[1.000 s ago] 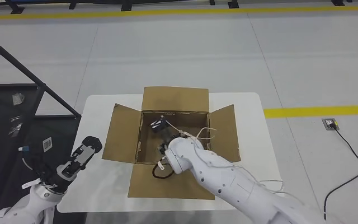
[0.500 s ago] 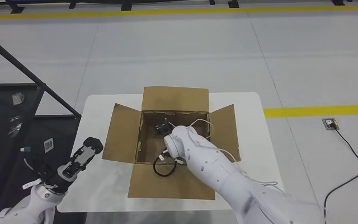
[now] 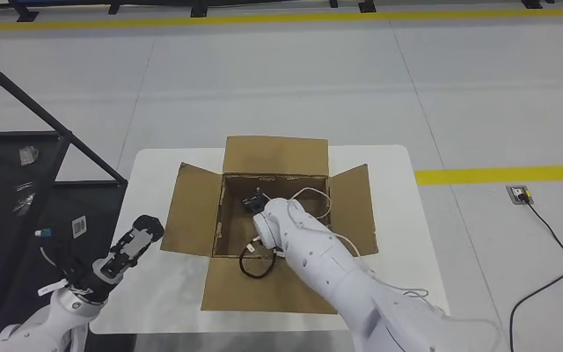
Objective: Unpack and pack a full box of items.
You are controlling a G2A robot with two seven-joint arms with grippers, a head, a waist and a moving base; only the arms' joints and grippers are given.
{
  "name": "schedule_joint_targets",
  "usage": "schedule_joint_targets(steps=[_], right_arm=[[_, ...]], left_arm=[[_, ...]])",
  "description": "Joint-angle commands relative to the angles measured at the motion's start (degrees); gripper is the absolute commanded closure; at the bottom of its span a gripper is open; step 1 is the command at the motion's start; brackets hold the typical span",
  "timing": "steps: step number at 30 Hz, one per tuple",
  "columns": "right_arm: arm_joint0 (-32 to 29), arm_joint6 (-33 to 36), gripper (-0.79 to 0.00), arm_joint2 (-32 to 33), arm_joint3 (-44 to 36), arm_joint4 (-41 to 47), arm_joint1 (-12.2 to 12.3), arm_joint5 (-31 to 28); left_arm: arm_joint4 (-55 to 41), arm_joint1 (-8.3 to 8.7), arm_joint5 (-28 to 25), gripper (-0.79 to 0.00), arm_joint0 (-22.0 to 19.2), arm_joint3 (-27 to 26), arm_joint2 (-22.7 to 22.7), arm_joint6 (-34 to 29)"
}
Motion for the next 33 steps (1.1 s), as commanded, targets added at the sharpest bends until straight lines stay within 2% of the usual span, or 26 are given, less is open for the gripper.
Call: schedule_joint_targets(steps=[1,8,12,16,20,23,26,29,33], right_arm=[[0.39,-1.07,0.000,0.60,0.90,0.52,-0.15,-0.89],[2.37,-3.78,0.000,2.65,2.00,1.34,0.32,-4.67],[3.43,-2.77,0.000,3.02,0.32,-0.11,1.12,-6.87],[3.32,-2.93,0.000,3.75,-3.29,-1.70,2.49,-7.20],[2.18,-2.84,0.000,5.39,-9.40,-3.55,4.95,-6.81],[0.25,-1.15,0.000,7.22,-16.75,-6.12,7.67,-5.54],[-3.60,1.51,0.000,10.22,-27.56,-10.21,11.25,-2.37],[-9.90,5.06,0.000,15.05,-41.96,-16.46,15.52,1.04],[-21.11,10.77,0.000,24.57,-62.90,-27.00,20.95,3.84]], left_arm=[[0.02,0.08,-0.06,-0.785,0.07,0.03,0.13,0.15],[0.24,0.34,0.08,-0.785,0.30,0.12,0.56,0.74],[0.48,0.49,0.24,-0.785,0.13,-0.01,0.95,1.01],[0.70,0.64,0.45,-0.785,-0.16,-0.01,1.40,1.17],[0.83,0.80,0.50,-0.785,-0.36,0.03,1.69,1.29],[0.90,0.92,0.59,-0.785,-0.51,0.05,1.97,1.26],[0.95,1.04,0.64,-0.785,-0.73,0.19,2.14,1.38],[0.90,1.15,0.77,-0.785,-1.00,0.41,2.29,1.58],[1.14,1.33,1.14,-0.785,-1.42,0.59,2.60,1.54]])
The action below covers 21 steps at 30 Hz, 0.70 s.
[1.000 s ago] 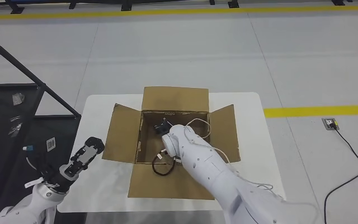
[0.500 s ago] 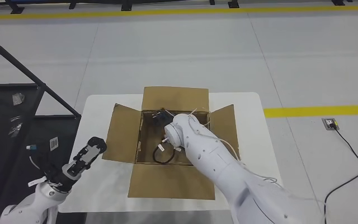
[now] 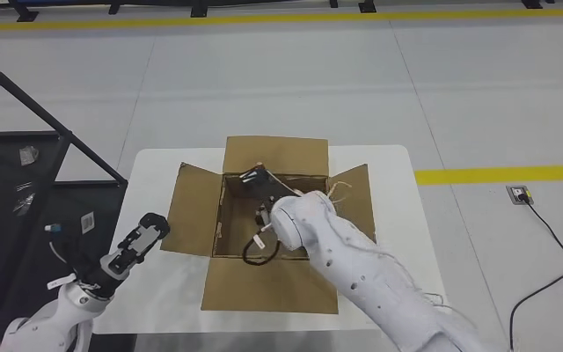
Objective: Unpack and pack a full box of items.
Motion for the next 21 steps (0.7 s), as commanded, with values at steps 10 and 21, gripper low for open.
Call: schedule_joint_targets(steps=[10,21], right_arm=[[-22.36,8.29,0.000,23.85,-38.38,-23.15,6.72,7.43],[-16.10,15.84,0.000,31.83,-22.12,-36.68,6.60,12.49]], left_arm=[[0.63,0.44,0.96,-0.785,-1.10,0.57,1.09,0.06],[1.21,0.81,1.43,-0.785,-1.46,0.40,1.90,0.32]])
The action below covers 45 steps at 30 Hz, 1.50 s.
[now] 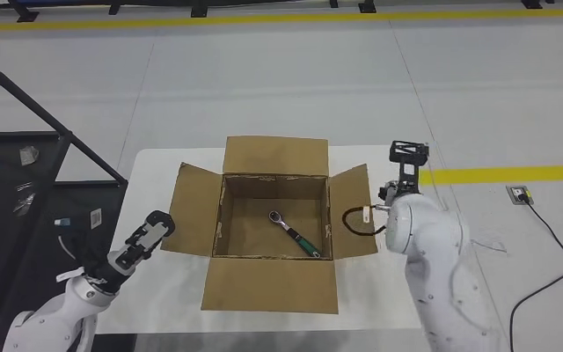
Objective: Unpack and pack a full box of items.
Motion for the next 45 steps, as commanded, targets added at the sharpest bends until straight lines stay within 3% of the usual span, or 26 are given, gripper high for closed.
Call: schedule_joint_targets(steps=[1,6,13,28,31,32,34,36,41,45], right_arm=[[2.07,0.49,0.000,1.09,6.78,-0.22,-0.28,-0.67],[6.71,1.20,0.000,4.09,21.95,1.87,-0.74,-1.42],[9.96,-4.20,0.000,8.75,37.02,6.64,-0.39,-2.86],[10.13,-10.63,-0.009,11.80,44.32,11.33,0.23,-6.36],[10.75,-11.09,-0.308,11.63,45.55,11.99,0.21,-6.99],[10.97,-11.35,-0.339,11.66,45.94,12.27,0.22,-7.20],[11.45,-11.69,-0.603,11.58,46.78,12.44,0.24,-7.37],[11.95,-11.83,-0.767,11.61,47.41,12.96,0.27,-7.79],[12.23,-12.77,-0.785,12.88,45.03,13.82,0.64,-7.31],[8.70,-13.07,-0.785,14.69,32.24,15.02,1.00,-5.96]], left_arm=[[0.14,0.07,-0.10,-0.785,0.06,-0.07,0.06,0.11],[0.09,0.21,-0.40,-0.785,0.38,0.06,0.12,0.45],[0.25,0.40,-0.43,-0.785,0.74,0.14,0.32,0.93],[2.35,0.77,0.85,-0.785,-0.25,-0.56,2.47,1.44],[2.45,0.84,0.91,-0.785,-0.09,-0.52,2.51,1.80],[2.48,0.87,0.91,-0.785,0.00,-0.53,2.49,1.88],[2.51,0.92,0.96,-0.785,0.15,-0.64,2.37,2.13],[2.45,0.96,1.02,-0.785,0.31,-0.74,2.31,2.37],[2.60,1.07,1.11,-0.785,0.38,-1.00,2.45,2.71],[2.83,1.16,1.41,-0.785,0.06,-1.11,2.95,2.64]])
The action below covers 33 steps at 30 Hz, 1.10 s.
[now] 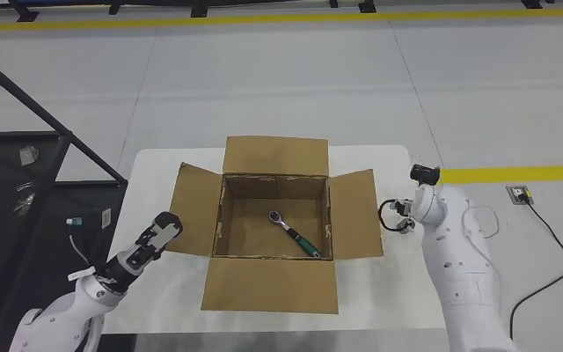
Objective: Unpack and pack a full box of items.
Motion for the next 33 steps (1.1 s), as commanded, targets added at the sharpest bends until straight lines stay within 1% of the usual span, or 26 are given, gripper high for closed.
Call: schedule_joint_targets(steps=[1,5,7,10,12,13,14,15,16,18,22,24,26,29,30,31,33], right_arm=[[-3.02,0.49,-0.785,0.56,-10.28,0.09,0.11,1.07],[-11.19,2.01,-0.785,-1.62,-33.76,-0.20,-0.14,2.14],[-14.41,2.11,-0.785,-4.03,-43.58,0.16,-0.31,0.88],[-16.52,1.71,-0.785,-9.20,-52.45,0.27,-0.58,-2.39],[-16.02,1.64,-0.785,-13.48,-54.35,2.21,-0.83,-6.21],[-15.25,1.62,-0.785,-15.69,-54.14,6.47,-1.06,-9.39],[-13.84,2.53,-0.785,-17.41,-52.05,10.23,-1.21,-13.00],[-11.66,3.10,-0.785,-19.02,-48.98,10.72,-1.36,-14.93],[-9.37,3.61,-0.785,-21.60,-45.67,10.67,-1.67,-15.81],[-4.72,3.61,-0.785,-27.05,-38.92,13.84,-2.67,-17.65],[4.39,3.32,-0.785,-36.76,-23.18,16.52,-5.23,-17.89],[8.05,2.61,-0.785,-40.62,-15.38,20.11,-6.81,-18.94],[11.57,2.76,-0.785,-44.44,-7.42,21.83,-8.41,-20.41],[15.09,0.14,-0.785,-48.51,3.82,25.20,-10.98,-20.86],[15.86,-1.27,-0.767,-49.61,7.29,26.35,-11.89,-20.71],[16.57,-2.35,-0.776,-50.65,10.59,27.73,-12.80,-21.30],[18.27,-4.21,-0.785,-52.94,17.34,27.12,-14.60,-18.64]], left_arm=[[0.13,0.04,0.19,-0.785,-0.30,0.07,0.42,-0.10],[0.53,0.11,0.44,-0.785,-0.80,0.28,1.07,-0.01],[0.50,0.15,0.33,-0.785,-0.90,0.34,1.23,0.09],[0.42,0.21,0.34,-0.785,-0.91,0.42,1.19,0.44],[0.27,0.24,0.17,-0.785,-0.78,0.45,1.00,0.88],[0.08,0.24,0.07,-0.785,-0.66,0.49,0.88,1.18],[-0.12,0.24,0.00,-0.785,-0.55,0.54,0.77,1.58],[-0.25,0.24,-0.15,-0.785,-0.45,0.53,0.68,1.91],[-0.28,0.25,-0.34,-0.785,-0.35,0.52,0.50,2.26],[-0.40,0.27,-0.70,-0.785,0.06,0.35,-0.13,3.24],[-1.45,0.30,-1.22,-0.785,1.44,0.34,-2.25,5.38],[-2.36,0.32,-1.38,-0.785,2.14,0.44,-3.49,6.31],[-3.30,0.34,-1.47,-0.785,2.85,0.53,-4.56,6.85],[-4.42,0.38,-1.42,-0.785,3.55,0.63,-5.35,6.83],[-4.77,0.39,-1.39,-0.785,3.61,0.66,-5.32,6.65],[-4.91,0.40,-1.30,-0.785,3.56,0.72,-5.14,6.43],[-4.69,0.41,-1.04,-0.785,3.27,0.61,-4.42,5.89]])
